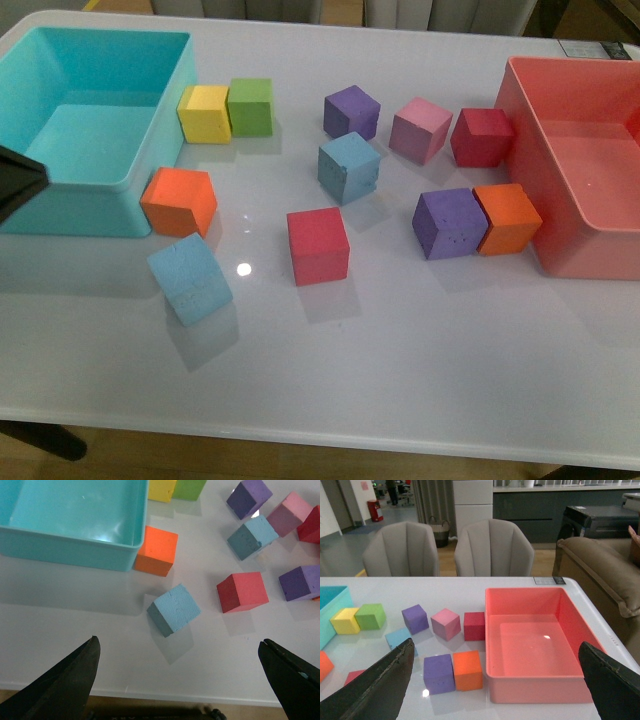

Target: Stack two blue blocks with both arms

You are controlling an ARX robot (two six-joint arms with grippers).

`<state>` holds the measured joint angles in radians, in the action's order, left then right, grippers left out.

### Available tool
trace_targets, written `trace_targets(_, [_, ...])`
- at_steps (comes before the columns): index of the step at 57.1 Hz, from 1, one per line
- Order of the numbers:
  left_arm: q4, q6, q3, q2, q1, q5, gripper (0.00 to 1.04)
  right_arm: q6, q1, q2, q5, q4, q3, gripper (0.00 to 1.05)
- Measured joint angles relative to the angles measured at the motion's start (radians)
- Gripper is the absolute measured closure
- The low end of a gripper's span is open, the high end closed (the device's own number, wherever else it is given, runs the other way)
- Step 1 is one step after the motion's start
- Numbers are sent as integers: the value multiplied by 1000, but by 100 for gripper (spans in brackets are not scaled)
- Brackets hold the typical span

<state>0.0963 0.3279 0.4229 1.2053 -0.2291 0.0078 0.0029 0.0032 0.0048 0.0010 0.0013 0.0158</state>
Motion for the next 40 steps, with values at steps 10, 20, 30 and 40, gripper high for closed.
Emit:
trace_targets(10, [77,38,109,268,-39,-23,9,0,0,0,0,0,0,9])
trace_targets(20, [82,95,195,443,-74,-48,9,0,0,0,0,0,0,9])
trace_targets(30, [90,155,271,565,-111,-76,9,0,0,0,0,0,0,9])
trace_targets(40, [75,179,347,675,-138,-132,9,0,0,0,0,0,0,9])
